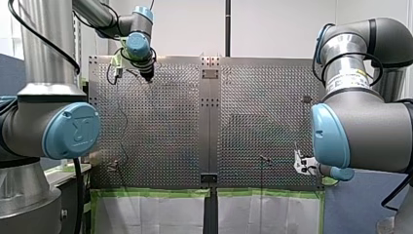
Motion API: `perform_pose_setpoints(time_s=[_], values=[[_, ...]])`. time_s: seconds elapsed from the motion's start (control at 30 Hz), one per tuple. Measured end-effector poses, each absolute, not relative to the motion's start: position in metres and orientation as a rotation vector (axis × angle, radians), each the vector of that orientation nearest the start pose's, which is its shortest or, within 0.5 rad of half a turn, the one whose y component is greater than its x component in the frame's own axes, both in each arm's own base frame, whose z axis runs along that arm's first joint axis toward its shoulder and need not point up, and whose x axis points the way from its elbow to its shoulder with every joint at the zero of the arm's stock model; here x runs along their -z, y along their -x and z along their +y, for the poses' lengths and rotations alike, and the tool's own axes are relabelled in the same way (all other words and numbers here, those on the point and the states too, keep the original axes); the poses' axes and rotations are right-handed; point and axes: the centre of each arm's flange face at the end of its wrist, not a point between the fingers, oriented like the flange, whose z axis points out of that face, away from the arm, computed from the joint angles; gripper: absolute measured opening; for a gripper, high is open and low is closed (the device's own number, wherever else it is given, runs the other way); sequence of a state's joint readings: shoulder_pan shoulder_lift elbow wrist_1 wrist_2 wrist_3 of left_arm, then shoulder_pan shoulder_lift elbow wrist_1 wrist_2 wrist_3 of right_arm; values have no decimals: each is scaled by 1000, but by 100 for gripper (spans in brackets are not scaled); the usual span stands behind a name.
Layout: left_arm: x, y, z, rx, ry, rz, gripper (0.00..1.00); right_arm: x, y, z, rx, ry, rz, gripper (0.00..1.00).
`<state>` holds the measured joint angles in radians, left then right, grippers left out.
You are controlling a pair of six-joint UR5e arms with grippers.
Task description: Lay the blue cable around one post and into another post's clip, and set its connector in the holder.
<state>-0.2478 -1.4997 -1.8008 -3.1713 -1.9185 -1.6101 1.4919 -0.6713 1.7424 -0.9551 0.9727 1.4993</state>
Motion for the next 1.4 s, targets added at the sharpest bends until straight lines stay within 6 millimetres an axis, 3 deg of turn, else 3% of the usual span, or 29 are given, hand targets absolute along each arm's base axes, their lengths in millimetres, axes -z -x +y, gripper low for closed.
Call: perform_pose_setpoints(time_s=[0.27, 0.83, 1.4], values=[[-377, -398, -229, -59, 116, 1753, 100, 26, -142, -604, -1513, -1672, -960, 0], [-314, -399, -307, 155, 128, 1753, 100, 27, -142, -603, -1500, -1681, -969, 0], [-279, -394, -406, 446, 49, 1708, 100, 27, -142, -602, -1499, -1682, -970, 0]])
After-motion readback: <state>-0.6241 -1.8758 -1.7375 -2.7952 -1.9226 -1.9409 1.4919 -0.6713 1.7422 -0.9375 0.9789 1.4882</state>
